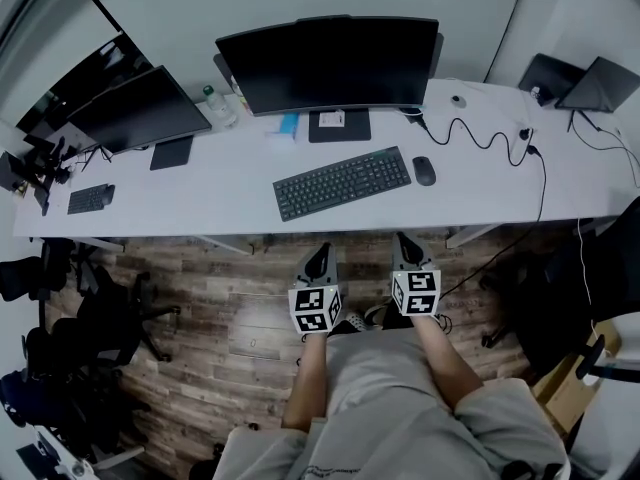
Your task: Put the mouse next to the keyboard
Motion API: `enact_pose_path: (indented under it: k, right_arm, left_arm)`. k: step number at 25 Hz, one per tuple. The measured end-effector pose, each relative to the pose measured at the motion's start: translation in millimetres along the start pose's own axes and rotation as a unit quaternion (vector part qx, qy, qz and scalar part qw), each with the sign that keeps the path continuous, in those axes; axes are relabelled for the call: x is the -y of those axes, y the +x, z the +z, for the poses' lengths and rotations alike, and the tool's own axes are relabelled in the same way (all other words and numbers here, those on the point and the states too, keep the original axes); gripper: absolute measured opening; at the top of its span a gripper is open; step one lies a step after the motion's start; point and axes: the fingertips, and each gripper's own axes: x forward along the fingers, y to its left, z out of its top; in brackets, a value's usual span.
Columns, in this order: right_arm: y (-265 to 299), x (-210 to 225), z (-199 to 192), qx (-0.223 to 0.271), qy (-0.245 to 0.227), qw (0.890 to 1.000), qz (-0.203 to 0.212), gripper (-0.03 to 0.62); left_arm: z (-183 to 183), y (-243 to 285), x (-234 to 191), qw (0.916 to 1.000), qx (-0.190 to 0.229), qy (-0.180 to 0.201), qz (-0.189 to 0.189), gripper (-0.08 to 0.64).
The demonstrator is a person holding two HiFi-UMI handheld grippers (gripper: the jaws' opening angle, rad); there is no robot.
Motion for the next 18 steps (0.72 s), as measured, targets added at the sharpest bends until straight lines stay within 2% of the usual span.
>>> enact_pose_path:
  k: [3,14,18]
  right_arm:
    - [0.2,1.0,-1.3,-0.001,-0.001,1.000,-0.005,0.005]
    - [-1.6,-2.7,-12.3,-0.006,-0.004,1.000,-0.004,0.004]
    - [-5.5,-2.1,-21.1,-0.010,-0.003,1.000,-0.001,0.003]
  left_arm:
    - [2.4,-1.8,2.3,0.9999,0.004,-0.004,-0.009,0.025]
    - [-0.6,-6.1,3.0,0.9997,0.003,0.023,-0.004,0.025]
    - [-5.8,-9.1,8.6,0.9997,0.002,0.022,-0.006,0.025]
